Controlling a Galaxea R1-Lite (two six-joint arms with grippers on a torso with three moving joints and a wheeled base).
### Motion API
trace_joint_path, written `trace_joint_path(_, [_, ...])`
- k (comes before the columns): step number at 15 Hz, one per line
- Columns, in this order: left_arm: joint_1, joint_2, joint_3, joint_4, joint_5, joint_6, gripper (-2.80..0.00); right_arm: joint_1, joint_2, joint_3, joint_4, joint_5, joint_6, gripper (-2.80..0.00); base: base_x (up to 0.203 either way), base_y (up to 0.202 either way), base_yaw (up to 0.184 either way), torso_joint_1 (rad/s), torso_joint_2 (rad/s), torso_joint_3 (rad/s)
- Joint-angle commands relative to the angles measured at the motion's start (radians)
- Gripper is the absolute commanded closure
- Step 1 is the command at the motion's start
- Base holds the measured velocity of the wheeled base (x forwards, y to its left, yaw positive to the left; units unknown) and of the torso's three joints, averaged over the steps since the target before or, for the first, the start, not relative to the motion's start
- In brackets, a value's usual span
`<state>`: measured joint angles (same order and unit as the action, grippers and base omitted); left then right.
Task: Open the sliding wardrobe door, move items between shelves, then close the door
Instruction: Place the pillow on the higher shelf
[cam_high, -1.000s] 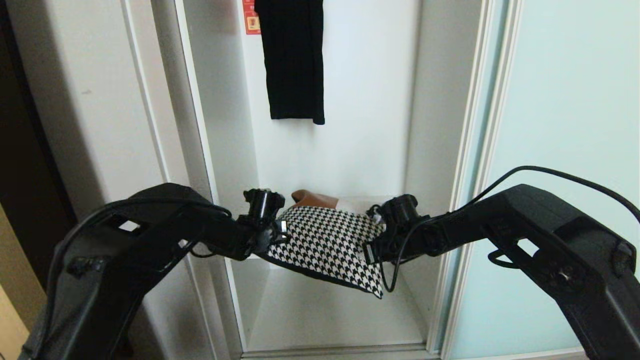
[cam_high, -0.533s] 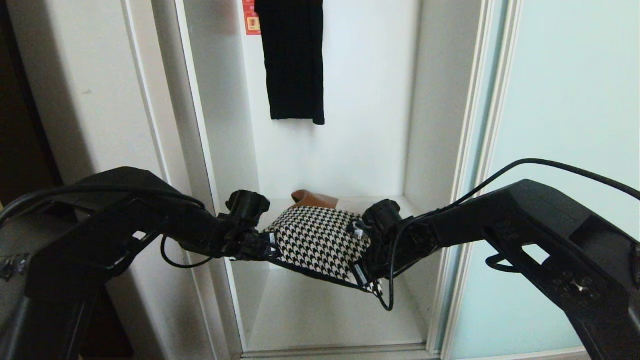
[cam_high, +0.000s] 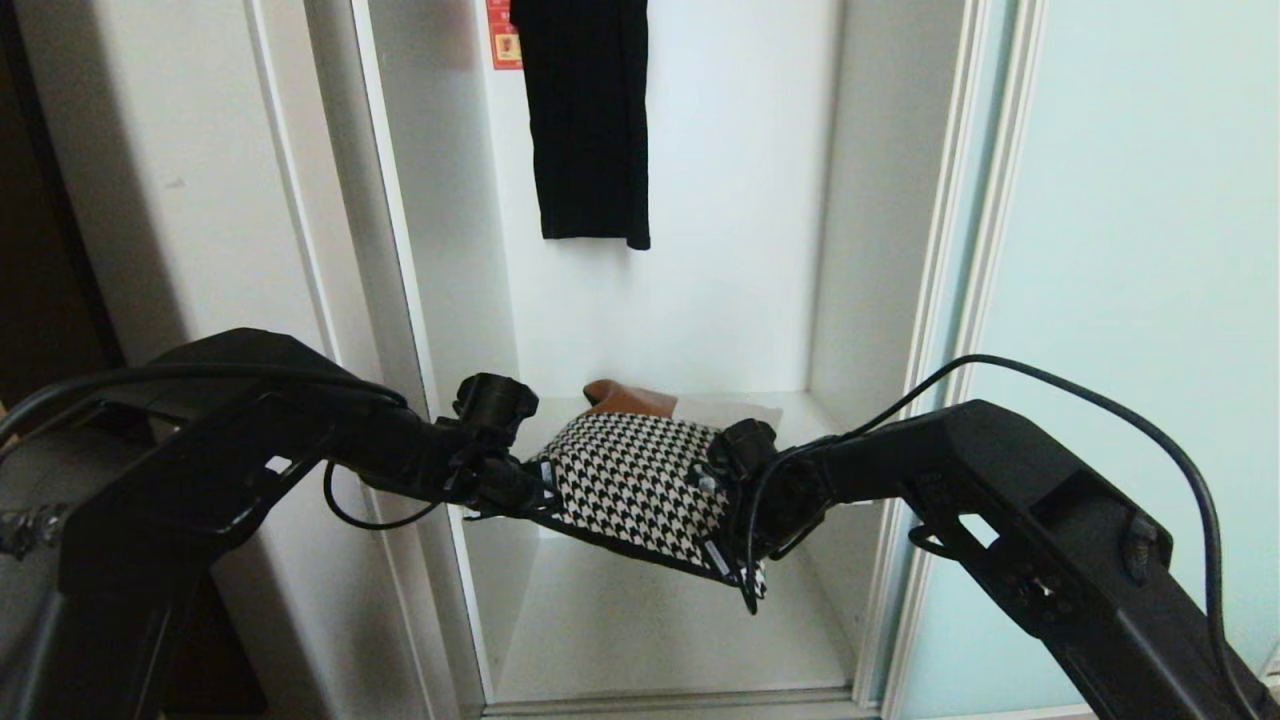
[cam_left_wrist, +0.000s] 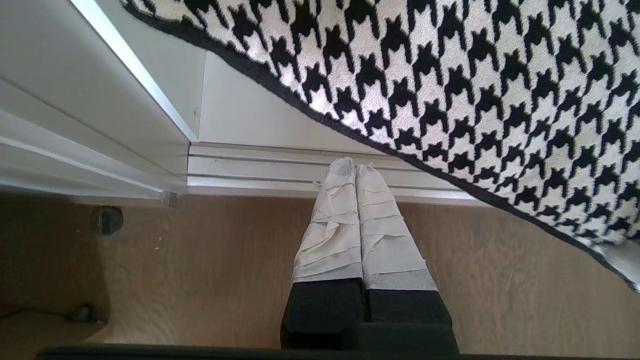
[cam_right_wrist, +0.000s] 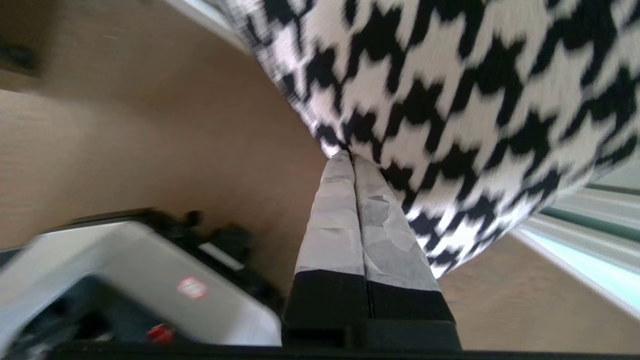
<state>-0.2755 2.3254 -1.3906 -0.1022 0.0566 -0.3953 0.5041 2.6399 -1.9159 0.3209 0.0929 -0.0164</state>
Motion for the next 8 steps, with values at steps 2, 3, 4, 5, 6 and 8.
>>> trace_joint_path(2, [-0.001, 0.014, -0.019, 0.004, 0.002, -0.017, 0.0, -0.012, 0.069, -0.026, -0.037, -0.04, -0.019, 0.0, 0.0, 0.0, 0.0, 0.0, 0.0, 0.0])
trace_joint_path(3, [-0.001, 0.014, -0.02, 0.004, 0.002, -0.018, 0.0, -0.019, 0.083, -0.026, -0.065, -0.055, -0.018, 0.0, 0.0, 0.0, 0.0, 0.0, 0.0, 0.0])
trace_joint_path(4, [-0.001, 0.015, -0.021, 0.006, 0.002, -0.02, 0.0, -0.028, 0.101, -0.026, -0.12, -0.097, -0.019, 0.0, 0.0, 0.0, 0.0, 0.0, 0.0, 0.0])
trace_joint_path(5, [-0.001, 0.015, -0.021, 0.004, 0.002, -0.02, 0.0, -0.043, 0.11, -0.027, -0.17, -0.131, -0.018, 0.0, 0.0, 0.0, 0.0, 0.0, 0.0, 0.0])
trace_joint_path(6, [-0.001, 0.015, -0.021, 0.004, 0.002, -0.022, 0.0, -0.055, 0.112, -0.027, -0.223, -0.136, -0.016, 0.0, 0.0, 0.0, 0.0, 0.0, 0.0, 0.0])
trace_joint_path(8, [-0.001, 0.015, -0.016, 0.003, 0.003, -0.027, 0.0, -0.076, 0.112, -0.026, -0.335, -0.137, -0.014, 0.0, 0.0, 0.0, 0.0, 0.0, 0.0, 0.0])
